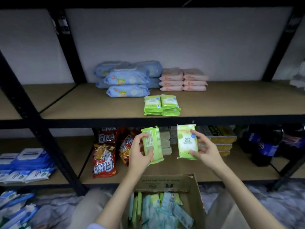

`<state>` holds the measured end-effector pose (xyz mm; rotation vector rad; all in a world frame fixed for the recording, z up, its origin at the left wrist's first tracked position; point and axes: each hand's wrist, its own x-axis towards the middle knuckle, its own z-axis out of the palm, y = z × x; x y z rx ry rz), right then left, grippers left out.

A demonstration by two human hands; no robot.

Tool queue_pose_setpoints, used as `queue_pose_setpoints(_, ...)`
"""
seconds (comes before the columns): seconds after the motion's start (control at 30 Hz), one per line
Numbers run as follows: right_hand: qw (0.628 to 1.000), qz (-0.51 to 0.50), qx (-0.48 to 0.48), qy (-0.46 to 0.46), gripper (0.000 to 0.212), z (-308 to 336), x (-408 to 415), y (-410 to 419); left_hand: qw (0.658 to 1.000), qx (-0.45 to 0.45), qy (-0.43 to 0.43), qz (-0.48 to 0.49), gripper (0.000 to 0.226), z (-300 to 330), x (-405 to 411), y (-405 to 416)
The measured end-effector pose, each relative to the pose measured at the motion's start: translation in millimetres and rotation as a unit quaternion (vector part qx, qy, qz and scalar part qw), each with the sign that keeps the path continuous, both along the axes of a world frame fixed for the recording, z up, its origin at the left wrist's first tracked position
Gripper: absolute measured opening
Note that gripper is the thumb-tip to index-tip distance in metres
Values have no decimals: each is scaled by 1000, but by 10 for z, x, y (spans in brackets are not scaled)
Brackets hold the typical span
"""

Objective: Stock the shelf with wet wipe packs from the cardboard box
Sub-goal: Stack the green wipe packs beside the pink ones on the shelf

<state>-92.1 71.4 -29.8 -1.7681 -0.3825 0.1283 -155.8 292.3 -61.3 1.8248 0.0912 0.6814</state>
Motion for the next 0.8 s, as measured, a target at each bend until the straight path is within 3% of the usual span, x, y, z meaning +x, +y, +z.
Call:
queue_pose_setpoints(0.27,995,-21,29,-89,66,815,362,285,997,10,-70,-39,46,939,435,209)
queue_pose_setpoints(0.57,1000,-8,9,-29,62,1098,1058,732,999,13,42,-31,43,1292,1172,503)
queue_pose_setpoints(0.7,1000,-11,-4,-15,56,1026,1247,826,997,-7,69,-22,36,1244,1345,572)
queue_pose_setpoints(0.8,1000,-21,-13,-14,46,983,1277,848,993,38,107,-31,23,1150,1390,618)
